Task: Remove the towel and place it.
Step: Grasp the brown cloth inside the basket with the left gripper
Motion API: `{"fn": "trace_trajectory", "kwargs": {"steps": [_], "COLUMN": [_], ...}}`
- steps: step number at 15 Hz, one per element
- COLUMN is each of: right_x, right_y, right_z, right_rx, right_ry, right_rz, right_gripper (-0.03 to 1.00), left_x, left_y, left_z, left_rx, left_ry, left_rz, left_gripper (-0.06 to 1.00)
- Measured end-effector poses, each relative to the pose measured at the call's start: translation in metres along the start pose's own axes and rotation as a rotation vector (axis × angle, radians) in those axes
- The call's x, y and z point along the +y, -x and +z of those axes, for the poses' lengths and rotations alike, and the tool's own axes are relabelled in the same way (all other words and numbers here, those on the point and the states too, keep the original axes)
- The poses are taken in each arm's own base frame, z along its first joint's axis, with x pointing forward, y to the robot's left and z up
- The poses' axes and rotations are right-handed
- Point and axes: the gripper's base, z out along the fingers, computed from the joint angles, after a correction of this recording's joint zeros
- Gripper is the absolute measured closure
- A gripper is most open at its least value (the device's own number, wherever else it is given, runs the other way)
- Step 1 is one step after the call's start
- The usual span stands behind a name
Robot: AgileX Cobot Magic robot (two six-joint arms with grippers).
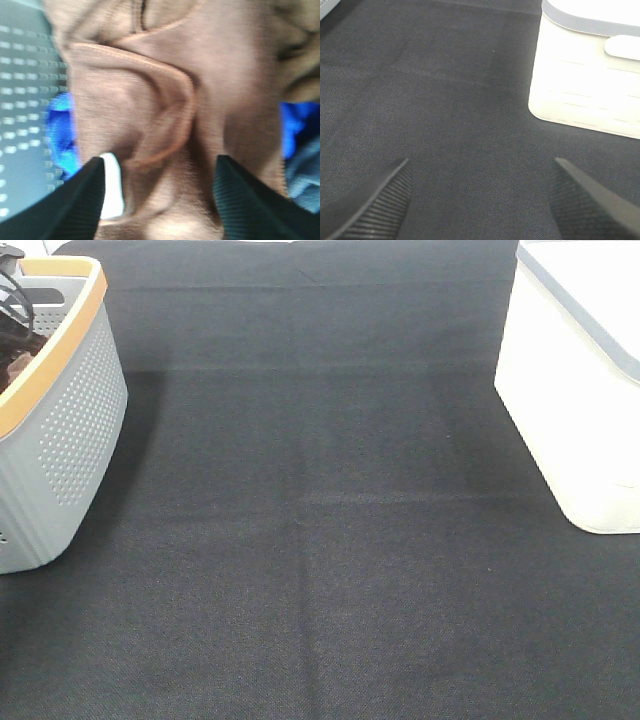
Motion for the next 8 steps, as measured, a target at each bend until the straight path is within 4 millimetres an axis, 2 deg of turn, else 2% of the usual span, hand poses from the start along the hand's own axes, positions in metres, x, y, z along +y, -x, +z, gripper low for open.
{"fn": "trace_trajectory", "kwargs": {"steps": [2, 5, 6, 8], "right_x": [0.0000, 0.0000, 0.0000, 0.0000], "right_y": [0.0000, 0.0000, 0.0000, 0.0000], "right_z": [0.0000, 0.0000, 0.0000, 0.0000], "right_rx": [0.000, 0.000, 0.000, 0.000], "right_ry": [0.000, 0.000, 0.000, 0.000], "right_rz": [0.000, 0.000, 0.000, 0.000], "right_gripper": [0.25, 0.25, 0.25, 0.25], "left_x": [0.0002, 0.0002, 0.0002, 0.0003], "left_y": [0.0000, 0.0000, 0.0000, -0.0002], "left_z": [0.0000, 0.0000, 0.0000, 0.0000], "left_rx": [0.000, 0.000, 0.000, 0.002], "left_ry": [0.002, 0.003, 0.003, 0.003], "left_rz": [0.001, 0.001, 0.001, 0.024], "left_gripper": [0.40, 0.53, 0.59, 0.77]}}
